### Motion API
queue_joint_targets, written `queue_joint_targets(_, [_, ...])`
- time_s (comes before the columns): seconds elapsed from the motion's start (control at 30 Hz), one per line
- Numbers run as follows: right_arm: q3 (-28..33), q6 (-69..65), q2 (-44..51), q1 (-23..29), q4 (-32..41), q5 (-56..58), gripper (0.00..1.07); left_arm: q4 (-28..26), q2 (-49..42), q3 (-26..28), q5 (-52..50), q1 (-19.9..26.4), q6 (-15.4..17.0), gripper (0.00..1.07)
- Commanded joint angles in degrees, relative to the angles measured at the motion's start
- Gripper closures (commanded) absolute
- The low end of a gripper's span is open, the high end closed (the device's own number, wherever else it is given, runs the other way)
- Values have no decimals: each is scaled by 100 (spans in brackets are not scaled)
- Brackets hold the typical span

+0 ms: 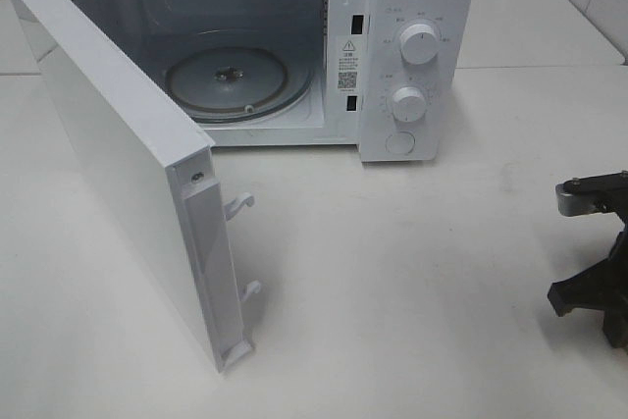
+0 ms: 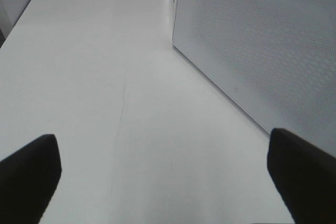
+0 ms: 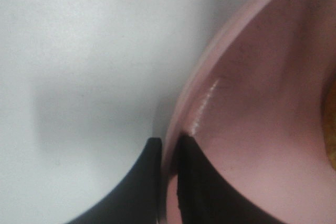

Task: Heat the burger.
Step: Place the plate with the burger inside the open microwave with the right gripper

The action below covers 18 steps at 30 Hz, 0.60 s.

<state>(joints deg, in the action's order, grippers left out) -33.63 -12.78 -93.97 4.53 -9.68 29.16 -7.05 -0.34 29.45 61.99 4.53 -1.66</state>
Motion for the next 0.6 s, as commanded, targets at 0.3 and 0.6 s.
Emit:
queue_joint_targets(0.3, [69, -1530, 350, 670, -1220, 533, 107, -46, -80, 6, -69, -23, 0, 6])
queue_joint_targets(0.6, [69, -2320, 355, 1186, -1925, 1100, 107, -46, -80, 6, -69, -23, 0, 6])
